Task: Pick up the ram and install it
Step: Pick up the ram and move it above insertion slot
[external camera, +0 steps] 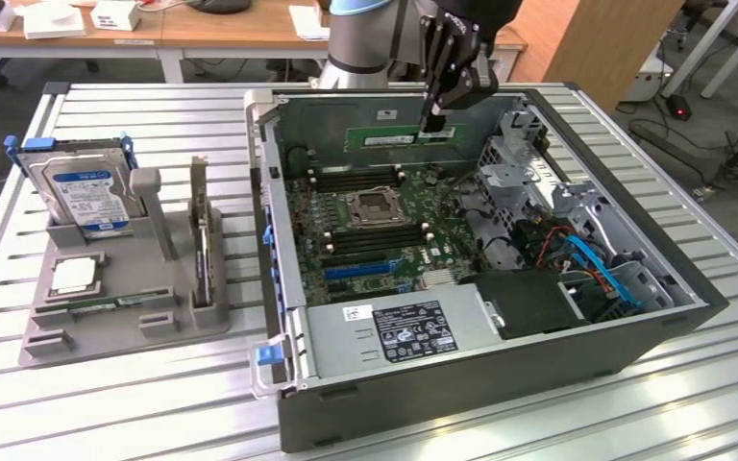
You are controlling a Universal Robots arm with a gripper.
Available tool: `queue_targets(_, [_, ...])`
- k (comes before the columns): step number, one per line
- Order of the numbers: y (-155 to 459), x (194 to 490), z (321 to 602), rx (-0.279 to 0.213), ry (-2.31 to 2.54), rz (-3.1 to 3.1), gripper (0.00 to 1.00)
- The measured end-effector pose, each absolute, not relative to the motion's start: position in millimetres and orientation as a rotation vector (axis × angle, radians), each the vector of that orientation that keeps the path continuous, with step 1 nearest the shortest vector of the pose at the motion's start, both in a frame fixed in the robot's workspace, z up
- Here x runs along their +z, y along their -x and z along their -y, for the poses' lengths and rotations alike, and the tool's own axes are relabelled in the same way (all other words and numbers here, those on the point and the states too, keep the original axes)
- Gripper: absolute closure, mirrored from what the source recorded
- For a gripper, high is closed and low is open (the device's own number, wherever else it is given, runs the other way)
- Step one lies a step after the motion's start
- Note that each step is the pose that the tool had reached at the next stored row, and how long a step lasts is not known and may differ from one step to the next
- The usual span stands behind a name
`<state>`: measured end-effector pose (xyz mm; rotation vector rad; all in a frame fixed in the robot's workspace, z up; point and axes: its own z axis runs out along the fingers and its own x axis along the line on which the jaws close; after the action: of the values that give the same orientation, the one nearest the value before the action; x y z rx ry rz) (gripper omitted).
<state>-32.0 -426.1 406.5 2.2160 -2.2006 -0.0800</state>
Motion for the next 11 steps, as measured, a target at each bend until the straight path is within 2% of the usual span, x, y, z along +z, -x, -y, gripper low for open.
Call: queue_targets(11, [31.9, 403.0, 425.2, -0.080, -2.216, 2.201, 0.90])
